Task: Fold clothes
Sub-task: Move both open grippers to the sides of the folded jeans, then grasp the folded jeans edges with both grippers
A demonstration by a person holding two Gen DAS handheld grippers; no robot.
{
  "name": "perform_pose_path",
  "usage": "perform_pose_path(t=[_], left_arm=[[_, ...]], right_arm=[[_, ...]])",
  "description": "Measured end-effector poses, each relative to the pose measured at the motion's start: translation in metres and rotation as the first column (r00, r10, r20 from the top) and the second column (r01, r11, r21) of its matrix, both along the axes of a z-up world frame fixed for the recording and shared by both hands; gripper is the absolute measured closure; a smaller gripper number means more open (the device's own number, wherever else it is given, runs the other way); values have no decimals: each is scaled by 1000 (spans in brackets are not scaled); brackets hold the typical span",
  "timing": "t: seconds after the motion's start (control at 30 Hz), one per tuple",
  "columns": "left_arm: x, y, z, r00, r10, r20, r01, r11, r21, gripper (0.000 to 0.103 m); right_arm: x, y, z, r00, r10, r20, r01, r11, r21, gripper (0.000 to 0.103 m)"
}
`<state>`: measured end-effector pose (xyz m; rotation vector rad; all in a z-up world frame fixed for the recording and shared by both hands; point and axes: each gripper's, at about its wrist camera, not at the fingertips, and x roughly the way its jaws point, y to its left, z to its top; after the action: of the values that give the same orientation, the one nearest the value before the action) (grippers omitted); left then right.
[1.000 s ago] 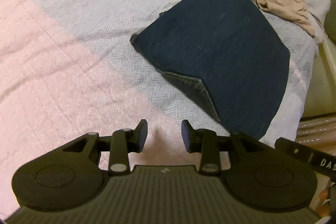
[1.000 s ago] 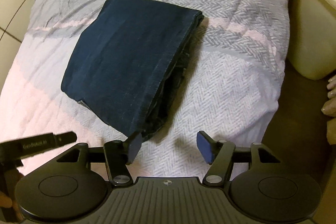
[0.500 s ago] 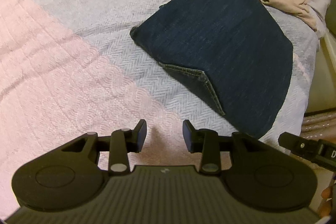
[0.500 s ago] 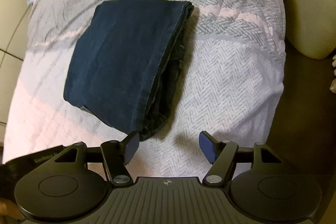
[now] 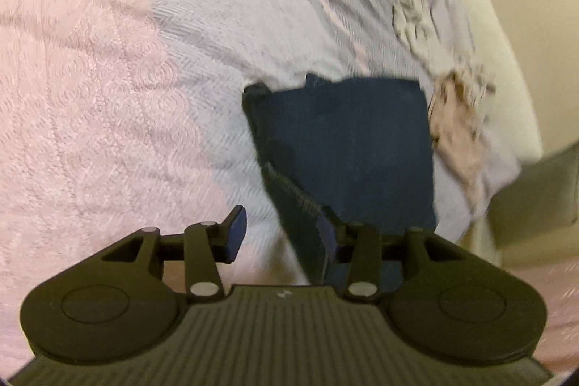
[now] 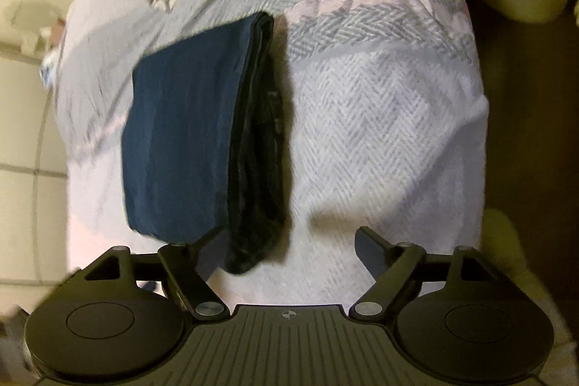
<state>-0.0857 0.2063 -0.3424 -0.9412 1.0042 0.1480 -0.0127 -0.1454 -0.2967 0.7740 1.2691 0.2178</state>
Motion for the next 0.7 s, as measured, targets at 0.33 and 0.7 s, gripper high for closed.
perform_pose_path(t=[0.33,0.7], left_arm=[[17,17,-26,984,169,53,-158,975,-158,63],[34,21,-29,989,115,94,-105,990,-98,63]], right_arm=[[37,-11,-21,990,-141,-23,143,978,152,21],[58,-7,-20,989,-135,62,129,987,91,18]])
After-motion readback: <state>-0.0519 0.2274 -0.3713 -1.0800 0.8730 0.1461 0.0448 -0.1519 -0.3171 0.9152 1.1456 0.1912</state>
